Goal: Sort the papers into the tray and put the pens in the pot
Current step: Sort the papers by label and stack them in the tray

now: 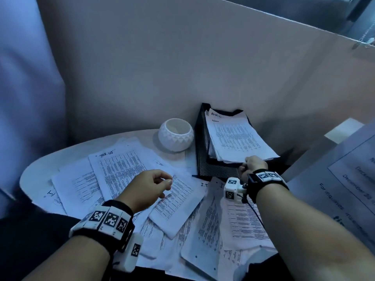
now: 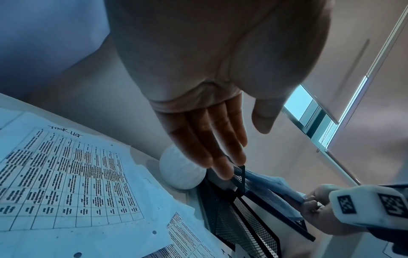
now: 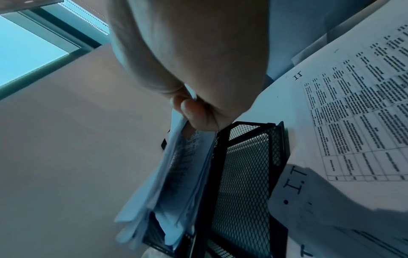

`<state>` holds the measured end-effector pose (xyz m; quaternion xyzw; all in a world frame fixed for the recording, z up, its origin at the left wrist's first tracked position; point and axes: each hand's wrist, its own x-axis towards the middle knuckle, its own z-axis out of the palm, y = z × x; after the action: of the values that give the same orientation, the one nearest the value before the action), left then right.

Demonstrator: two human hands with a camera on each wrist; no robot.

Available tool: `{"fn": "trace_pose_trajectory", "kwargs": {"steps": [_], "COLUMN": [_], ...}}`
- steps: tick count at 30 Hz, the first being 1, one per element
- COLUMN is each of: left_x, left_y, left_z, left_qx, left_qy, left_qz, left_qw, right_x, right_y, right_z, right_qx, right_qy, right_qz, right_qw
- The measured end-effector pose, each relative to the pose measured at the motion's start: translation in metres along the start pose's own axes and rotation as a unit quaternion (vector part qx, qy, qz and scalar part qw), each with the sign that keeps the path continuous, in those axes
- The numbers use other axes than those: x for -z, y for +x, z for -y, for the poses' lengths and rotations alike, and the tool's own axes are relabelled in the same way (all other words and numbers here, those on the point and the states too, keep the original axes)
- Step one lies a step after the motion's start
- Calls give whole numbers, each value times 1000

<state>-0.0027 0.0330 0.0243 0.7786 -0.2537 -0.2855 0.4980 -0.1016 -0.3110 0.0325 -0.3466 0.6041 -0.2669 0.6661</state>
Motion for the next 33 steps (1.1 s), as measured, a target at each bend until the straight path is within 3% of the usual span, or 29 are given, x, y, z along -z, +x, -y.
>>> {"fn": "trace_pose_trajectory", "kwargs": {"steps": [7,11,14,18,21,23,25,28,31,33], "left_x": [4,5,5,4,4,3,2,-1,-4,-7], "left_y": [4,7,8,11,12,11,11,10,8,7], "left_z": [7,6,7,9,9,8,8,9,10,10], "left_qx": [2,4,3,2,-3,-6,-9,-10,-8,-7], "left_qy": [33,46,56,64,68,75,80,90,107,120], "left_qz": [4,5,6,9,11,12,15,23,33,37], "left_qw": [999,999,998,998,998,997,997,996,994,992], "right_x": [-25,-33,-36,-28,-18,-5,13,46,80,106], "right_y": [17,31,43,44,32,27,27,35,37,43], "right_z": [5,7,6,-3,-18,-32,-49,-74,-95,-109], "right_qx": [12,58,34,62,80,138,197,261,250,204], "right_qy": [55,56,83,39,19,-30,-82,-175,-240,-271], "right_qz": [27,78,98,109,60,19,15,-55,-110,-145], "right_qw": [998,994,991,991,995,990,977,948,932,929]}}
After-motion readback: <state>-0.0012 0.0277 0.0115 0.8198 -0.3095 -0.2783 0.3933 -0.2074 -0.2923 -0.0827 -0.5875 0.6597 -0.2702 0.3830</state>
